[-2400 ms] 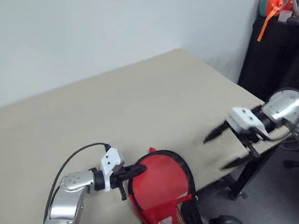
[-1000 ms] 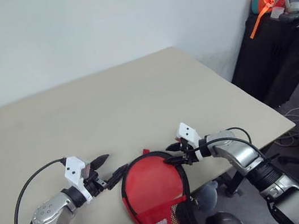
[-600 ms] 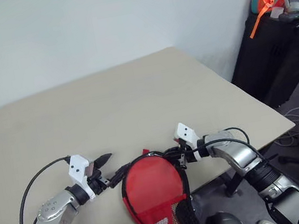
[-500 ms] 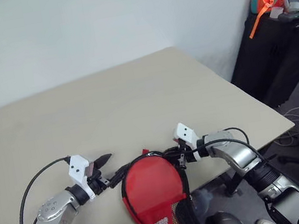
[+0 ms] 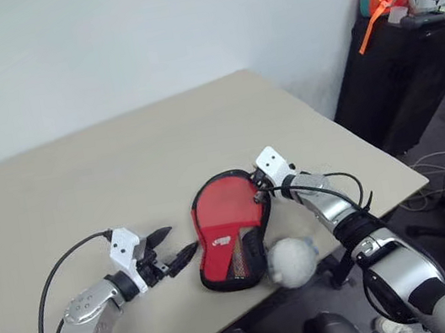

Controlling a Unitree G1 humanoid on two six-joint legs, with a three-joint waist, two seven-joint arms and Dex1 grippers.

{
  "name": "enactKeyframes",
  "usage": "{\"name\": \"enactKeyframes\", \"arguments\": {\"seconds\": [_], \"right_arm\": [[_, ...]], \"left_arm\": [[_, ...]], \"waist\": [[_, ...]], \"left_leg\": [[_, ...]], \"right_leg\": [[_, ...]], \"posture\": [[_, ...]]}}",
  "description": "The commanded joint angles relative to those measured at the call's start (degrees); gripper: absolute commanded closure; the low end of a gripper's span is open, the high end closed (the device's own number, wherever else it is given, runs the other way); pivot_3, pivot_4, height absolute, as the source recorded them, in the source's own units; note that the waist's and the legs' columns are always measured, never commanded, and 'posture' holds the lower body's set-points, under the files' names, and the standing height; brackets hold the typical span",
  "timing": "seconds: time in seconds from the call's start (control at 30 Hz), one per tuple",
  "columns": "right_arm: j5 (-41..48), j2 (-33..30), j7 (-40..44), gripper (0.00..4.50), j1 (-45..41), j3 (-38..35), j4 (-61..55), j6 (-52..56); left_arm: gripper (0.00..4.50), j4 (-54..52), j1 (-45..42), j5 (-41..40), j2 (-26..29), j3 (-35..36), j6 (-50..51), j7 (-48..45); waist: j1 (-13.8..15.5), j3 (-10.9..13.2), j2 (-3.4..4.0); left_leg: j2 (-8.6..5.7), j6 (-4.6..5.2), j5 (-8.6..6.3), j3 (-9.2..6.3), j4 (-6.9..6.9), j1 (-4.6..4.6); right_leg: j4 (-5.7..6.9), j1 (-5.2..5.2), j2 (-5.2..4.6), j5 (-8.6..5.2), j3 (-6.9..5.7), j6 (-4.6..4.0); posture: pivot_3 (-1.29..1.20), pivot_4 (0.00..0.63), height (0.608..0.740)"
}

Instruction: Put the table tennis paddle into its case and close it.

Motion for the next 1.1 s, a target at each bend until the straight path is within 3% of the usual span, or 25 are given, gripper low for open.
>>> {"name": "enactKeyframes", "arguments": {"seconds": [0.03, 0.07, 0.2, 0.4, 0.53, 0.77, 0.93, 1.1], "right_arm": [[-1.2, 0.4, -3.2, 4.48, -1.8, -2.0, 0.7, -1.5], [-1.4, 0.5, -3.4, 4.48, -1.8, -2.0, 1.0, -1.6], [0.1, 0.9, -1.1, 3.45, -1.2, -3.0, -0.5, -0.2], [1.9, -1.5, 1.7, 1.32, -0.2, -6.2, -5.4, 1.8], [6.8, -4.8, 8.1, 0.02, 3.4, -9.1, -15.6, 7.2], [22.0, -14.8, 24.1, 0.02, 13.3, -12.8, -39.7, 24.4], [27.5, -18.8, 28.0, 0.02, 18.4, -11.3, -48.4, 31.7], [28.1, -17.7, 27.1, 0.02, 19.2, -9.5, -49.7, 33.3]], "left_arm": [[0.0, -1.1, -0.6, -0.2, 0.4, 0.8, -1.1, 0.2], [0.0, -1.0, -0.6, -0.1, 0.3, 0.7, -1.1, 0.3], [0.0, -1.1, -0.9, 0.1, 0.2, 0.3, -1.0, 0.6], [0.0, -0.7, -1.5, 0.7, 0.0, 1.2, -2.0, 1.7], [0.0, -0.2, -2.0, 1.8, -0.8, 2.7, -4.2, 4.6], [0.0, -0.6, 1.3, 2.8, -2.6, 7.4, -7.9, 10.9], [0.0, -4.1, 7.4, 2.5, -3.8, 8.5, -8.2, 11.6], [0.0, -7.8, 11.7, 2.4, -5.7, 7.9, -7.4, 13.6]], "waist": [[0.0, 0.0, 0.0], [0.0, 0.0, 0.01], [0.0, 0.0, 0.0], [-0.3, 0.0, 0.02], [-0.3, 0.0, 0.01], [0.0, 0.0, 0.03], [0.0, 0.0, -0.01], [0.1, 0.1, -0.09]], "left_leg": [[0.0, -0.05, -0.03, -0.01, 0.02, 0.01], [-0.01, -0.14, -0.08, -0.02, 0.02, 0.01], [-0.01, -0.2, -0.12, -0.03, 0.02, 0.02], [-0.01, -0.05, -0.03, -0.02, 0.02, 0.02], [-0.04, -0.06, -0.04, -0.04, 0.02, 0.02], [-0.07, -0.15, -0.11, -0.13, -0.01, 0.04], [-0.11, -0.2, -0.19, -0.07, 0.02, 0.04], [-0.07, -0.26, -0.22, -0.16, 0.01, 0.07]], "right_leg": [[0.0, 0.02, 0.0, 0.0, 0.0, 0.0], [0.0, 0.04, 0.0, -0.01, 0.01, -0.01], [0.0, 0.03, 0.0, -0.01, 0.04, -0.01], [0.0, 0.02, 0.03, 0.0, 0.09, -0.01], [-0.01, 0.04, 0.0, -0.01, 0.09, -0.01], [-0.03, 0.03, 0.0, -0.02, 0.1, -0.03], [-0.1, 0.01, -0.1, -0.09, 0.12, -0.14], [-0.1, -0.02, -0.12, -0.1, 0.0, -0.15]], "posture": [[0.0, 0.0, 0.706], [0.0, 0.0, 0.706], [0.0, 0.0, 0.706], [0.0, 0.0, 0.706], [0.0, 0.0, 0.706], [0.0, 0.0, 0.706], [0.0, 0.0, 0.706], [0.0, 0.0, 0.706]]}}
